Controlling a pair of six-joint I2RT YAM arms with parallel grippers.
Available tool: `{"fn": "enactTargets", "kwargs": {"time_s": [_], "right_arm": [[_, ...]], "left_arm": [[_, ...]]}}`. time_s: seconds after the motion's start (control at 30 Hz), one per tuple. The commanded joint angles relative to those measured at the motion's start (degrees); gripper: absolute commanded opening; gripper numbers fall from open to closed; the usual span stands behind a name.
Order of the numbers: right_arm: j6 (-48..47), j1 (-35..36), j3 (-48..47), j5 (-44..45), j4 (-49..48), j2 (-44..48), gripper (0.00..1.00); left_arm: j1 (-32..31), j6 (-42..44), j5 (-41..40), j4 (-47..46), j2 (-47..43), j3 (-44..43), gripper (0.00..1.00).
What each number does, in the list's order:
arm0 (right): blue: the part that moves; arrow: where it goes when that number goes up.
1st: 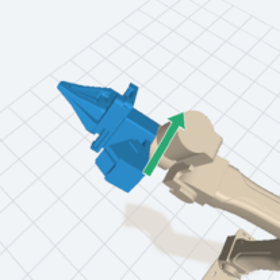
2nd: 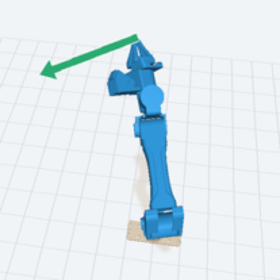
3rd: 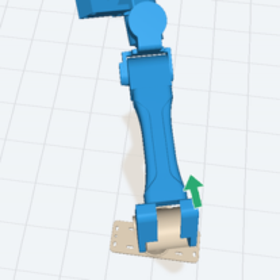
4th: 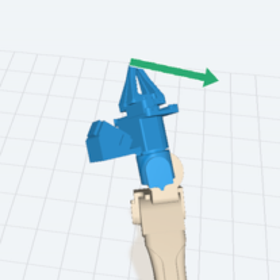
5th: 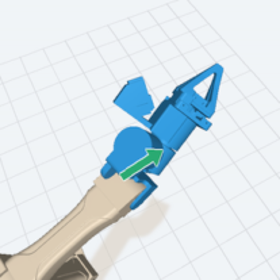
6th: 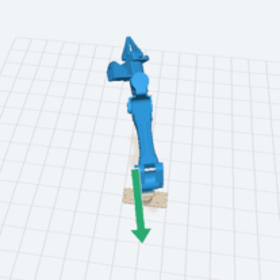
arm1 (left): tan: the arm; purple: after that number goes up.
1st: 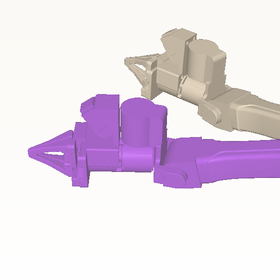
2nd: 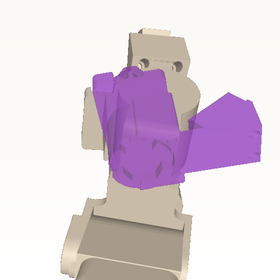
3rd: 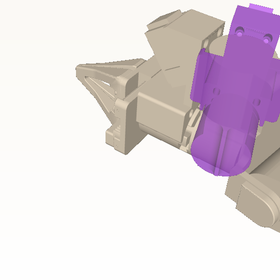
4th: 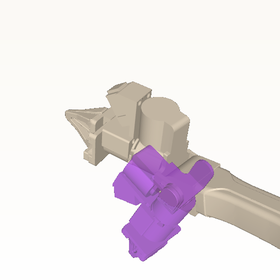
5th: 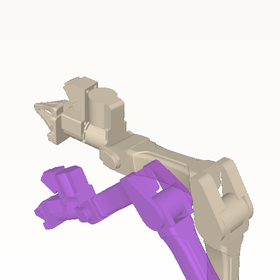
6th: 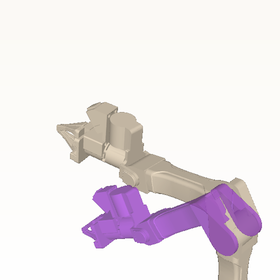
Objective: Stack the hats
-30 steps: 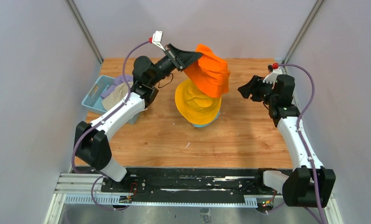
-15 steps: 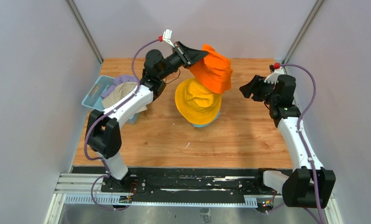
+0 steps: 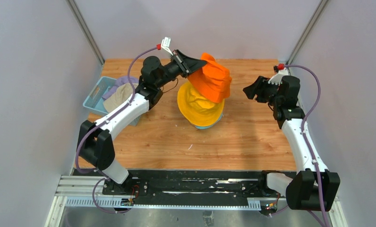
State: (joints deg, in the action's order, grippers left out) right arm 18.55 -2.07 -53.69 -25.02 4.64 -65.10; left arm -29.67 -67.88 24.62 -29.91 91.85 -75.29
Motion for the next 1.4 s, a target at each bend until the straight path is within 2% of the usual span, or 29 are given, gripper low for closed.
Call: {"fn": "enactTargets", "kwargs": {"time_s": [0.0, 0.33, 0.57, 1.0, 1.2, 1.3, 1.37], "right_arm": [[-0.3, -1.1, 0.8, 0.4, 0.1, 1.3, 0.62], [-0.2, -1.2, 0.9, 0.0, 0.2, 2.2, 0.62], [0.1, -1.1, 1.0, -0.5, 0.1, 2.7, 0.62], [0.1, -1.1, 1.1, -0.6, 0.1, 2.7, 0.62], [0.2, -1.1, 1.1, -0.8, 0.1, 2.5, 0.62], [0.2, -1.1, 1.1, -1.0, 0.0, 2.6, 0.62], [0.3, -1.1, 1.1, -1.1, -0.1, 2.6, 0.62]], "left_arm": [[-0.7, 1.5, -1.3, 4.0, -6.0, 1.0, 0.00], [-1.2, 3.7, -1.8, 15.0, -11.6, 3.3, 0.00], [-1.4, 4.4, -2.7, 15.2, -13.4, 7.8, 0.00], [-1.5, 5.0, -2.7, 15.1, -11.6, 9.2, 0.00], [-1.5, 5.7, -3.1, 15.2, -12.9, 12.8, 0.00], [-1.4, 6.6, -3.4, 15.1, -14.4, 15.3, 0.04], [-1.5, 7.2, -3.7, 15.1, -15.6, 17.0, 0.13]]}}
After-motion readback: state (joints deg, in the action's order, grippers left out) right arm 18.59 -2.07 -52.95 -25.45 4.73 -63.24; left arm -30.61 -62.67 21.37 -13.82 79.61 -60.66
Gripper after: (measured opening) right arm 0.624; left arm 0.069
